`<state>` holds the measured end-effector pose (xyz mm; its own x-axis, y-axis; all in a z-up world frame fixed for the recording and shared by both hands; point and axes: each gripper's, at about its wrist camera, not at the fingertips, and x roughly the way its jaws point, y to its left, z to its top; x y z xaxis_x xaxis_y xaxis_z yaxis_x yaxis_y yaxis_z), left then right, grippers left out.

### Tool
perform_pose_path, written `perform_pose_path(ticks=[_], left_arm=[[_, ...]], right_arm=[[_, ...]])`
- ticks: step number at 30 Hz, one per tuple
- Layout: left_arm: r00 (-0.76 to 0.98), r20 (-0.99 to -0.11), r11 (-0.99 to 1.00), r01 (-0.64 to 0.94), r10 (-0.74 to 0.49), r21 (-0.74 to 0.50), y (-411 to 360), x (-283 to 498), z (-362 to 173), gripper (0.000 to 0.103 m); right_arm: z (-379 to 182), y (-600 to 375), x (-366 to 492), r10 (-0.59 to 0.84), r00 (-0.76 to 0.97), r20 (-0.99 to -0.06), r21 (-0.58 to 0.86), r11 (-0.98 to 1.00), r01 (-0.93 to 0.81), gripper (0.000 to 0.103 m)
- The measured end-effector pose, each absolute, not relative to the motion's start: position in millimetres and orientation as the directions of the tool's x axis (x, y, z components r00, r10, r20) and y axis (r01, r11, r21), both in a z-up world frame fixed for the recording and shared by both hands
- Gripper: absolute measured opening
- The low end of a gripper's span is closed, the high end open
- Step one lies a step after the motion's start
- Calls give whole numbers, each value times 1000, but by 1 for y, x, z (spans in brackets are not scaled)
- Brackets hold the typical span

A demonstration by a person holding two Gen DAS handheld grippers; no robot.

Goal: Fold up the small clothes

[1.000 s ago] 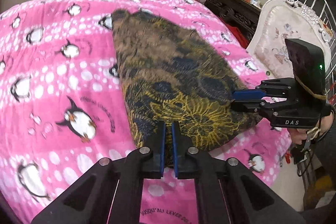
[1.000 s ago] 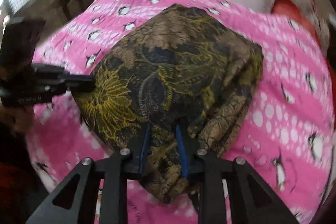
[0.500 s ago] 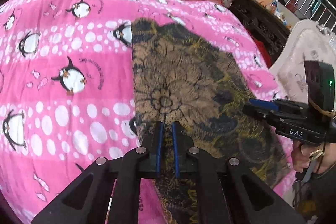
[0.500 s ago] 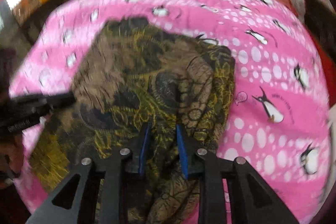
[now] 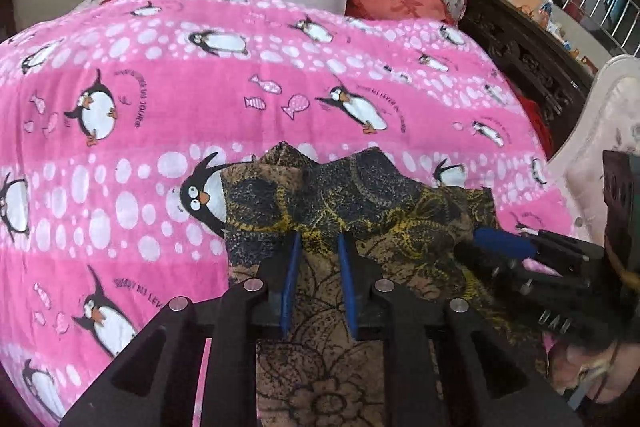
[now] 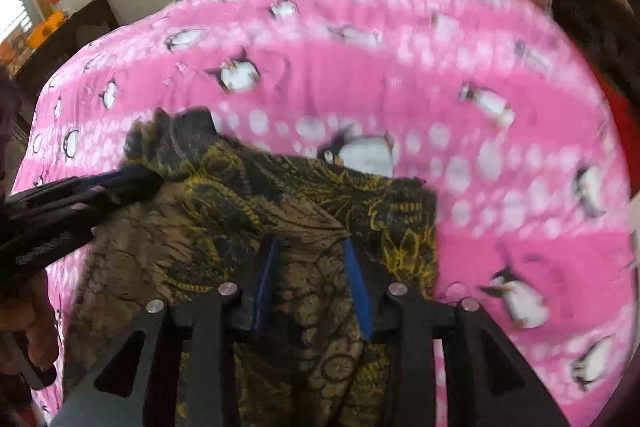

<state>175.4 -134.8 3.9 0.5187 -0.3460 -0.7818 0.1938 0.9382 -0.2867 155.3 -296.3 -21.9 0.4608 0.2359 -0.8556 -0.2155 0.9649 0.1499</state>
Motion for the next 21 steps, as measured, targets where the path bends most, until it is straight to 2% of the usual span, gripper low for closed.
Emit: perform_pose_path(ticks=[1,3,4,5,6,9,13,16,21], left_arm=[[516,-775,931,204,-364,-302,-130,171,8,4],[512,-758,915,226,-404,-335,-116,156,13,20],[511,-743,901,238,-433,-362,-106,147,13,35],[511,-735,895,239,-445,-375,-100,141,10,49],[501,-730,885,238,-464,-399,-92,134,3,52],[410,-744,849,231,-528,-475,-84,122,-22,53],[426,-672,794,286,-606,-536,-82,108,-32,60],[354,-624,716,291,-697,-634,-90,116,-35,61],[399,-579,688,227,-711,-689,-84,128,-39,60]], right_arm=[[-14,-303,154,267,476,-838,187,960,-209,35],[5,-319,144,320,515,-795,238,946,-221,37],[11,-326,139,341,530,-776,254,939,-233,41],[20,-339,130,372,550,-747,277,928,-251,55],[24,-350,123,391,564,-727,293,920,-259,69],[9,-386,100,495,529,-689,418,868,-268,74],[-39,-399,86,624,380,-683,560,781,-277,74],[-56,-393,79,722,343,-601,648,691,-319,74],[-64,-381,110,807,343,-480,735,584,-345,72]])
